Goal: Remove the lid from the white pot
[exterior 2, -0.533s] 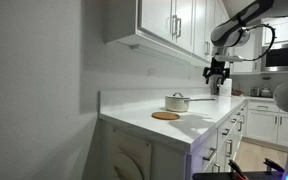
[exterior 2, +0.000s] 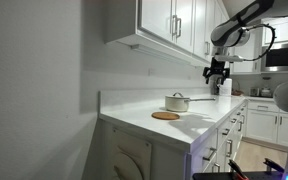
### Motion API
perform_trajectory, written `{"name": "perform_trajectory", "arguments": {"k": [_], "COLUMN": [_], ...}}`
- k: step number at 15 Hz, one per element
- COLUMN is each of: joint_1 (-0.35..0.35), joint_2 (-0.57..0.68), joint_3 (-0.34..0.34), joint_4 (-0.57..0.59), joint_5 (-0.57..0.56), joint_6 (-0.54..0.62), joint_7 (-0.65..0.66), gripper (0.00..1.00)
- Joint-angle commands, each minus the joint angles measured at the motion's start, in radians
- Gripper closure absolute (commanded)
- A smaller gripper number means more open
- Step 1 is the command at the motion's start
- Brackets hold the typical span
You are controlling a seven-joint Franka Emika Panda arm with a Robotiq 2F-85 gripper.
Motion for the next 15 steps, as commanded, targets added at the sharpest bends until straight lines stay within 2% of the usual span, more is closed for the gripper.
{"name": "perform_trajectory", "arguments": {"k": [1,5,15], "joint_1": [0.019,0.038,0.074], "joint_2": [0.006,0.037,0.225], "joint_3": [-0.012,-0.004,0.001], "joint_4": [0.000,-0.001,0.018], "joint_5": [-0.001,-0.012,-0.044], "joint_6": [0.015,0.076,0.359], "joint_7": [-0.019,-0.059,-0.138], "gripper": [0.00,0.00,0.00]}}
